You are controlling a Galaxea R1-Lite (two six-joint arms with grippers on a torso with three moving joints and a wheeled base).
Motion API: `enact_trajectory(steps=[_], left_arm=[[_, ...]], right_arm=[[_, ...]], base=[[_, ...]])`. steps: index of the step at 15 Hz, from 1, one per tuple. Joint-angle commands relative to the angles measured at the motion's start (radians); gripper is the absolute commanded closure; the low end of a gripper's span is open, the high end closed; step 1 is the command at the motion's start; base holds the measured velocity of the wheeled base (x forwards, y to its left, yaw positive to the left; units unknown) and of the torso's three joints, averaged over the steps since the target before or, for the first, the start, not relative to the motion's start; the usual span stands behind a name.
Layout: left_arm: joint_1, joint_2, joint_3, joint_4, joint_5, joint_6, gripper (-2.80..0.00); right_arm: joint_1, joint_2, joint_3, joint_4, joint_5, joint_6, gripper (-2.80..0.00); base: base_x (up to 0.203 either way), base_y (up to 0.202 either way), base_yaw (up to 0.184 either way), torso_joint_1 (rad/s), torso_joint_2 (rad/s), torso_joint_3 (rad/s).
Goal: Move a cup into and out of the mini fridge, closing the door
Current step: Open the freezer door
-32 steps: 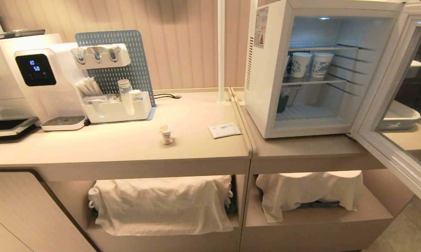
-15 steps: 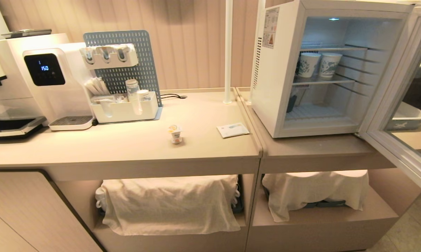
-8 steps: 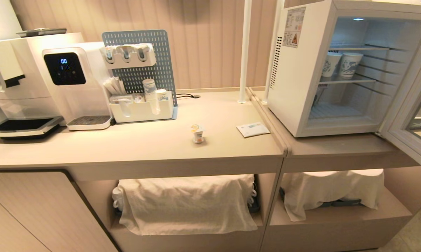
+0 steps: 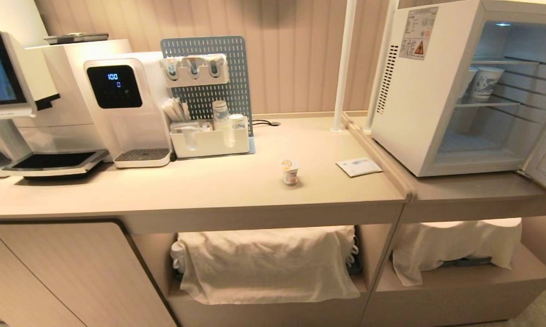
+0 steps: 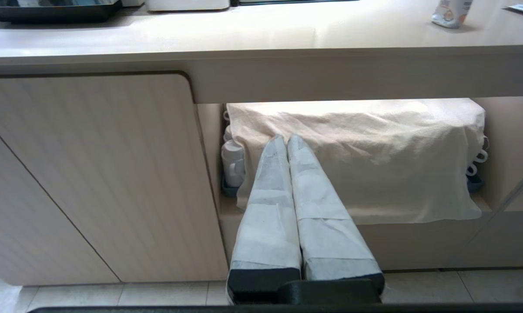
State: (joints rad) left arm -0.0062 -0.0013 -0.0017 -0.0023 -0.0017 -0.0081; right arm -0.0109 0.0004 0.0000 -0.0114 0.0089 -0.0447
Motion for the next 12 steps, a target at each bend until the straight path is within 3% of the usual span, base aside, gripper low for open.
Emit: enact_trajectory(steps=[1, 3, 6, 12], left_arm=[[0.000, 0.001, 0.000, -0.001, 0.000, -0.001, 0.00], [0.000, 0.001, 0.000, -0.001, 0.000, 0.001, 0.00], [0.000, 0.001, -0.001, 0.000, 0.003, 0.009, 0.00], [0.000, 0.001, -0.001, 0.002, 0.003, 0.013, 0.00]], right_arm=[[0.000, -0.002, 0.009, -0.001, 0.000, 0.000, 0.00], [0.000, -0.002, 0.009, -0.001, 0.000, -0.001, 0.00], [0.000, -0.002, 0.009, -0.001, 0.002, 0.000, 0.00], [0.000, -0.002, 0.009, 0.001, 0.000, 0.002, 0.00]], base=[[0.000, 0.187, -0.001, 0.003, 0.00, 0.000], [0.000, 0.150, 0.001, 0.001, 0.00, 0.006], [0.000, -0.005, -0.001, 0.004, 0.00, 0.000], [0.000, -0.184, 0.000, 0.002, 0.00, 0.002]])
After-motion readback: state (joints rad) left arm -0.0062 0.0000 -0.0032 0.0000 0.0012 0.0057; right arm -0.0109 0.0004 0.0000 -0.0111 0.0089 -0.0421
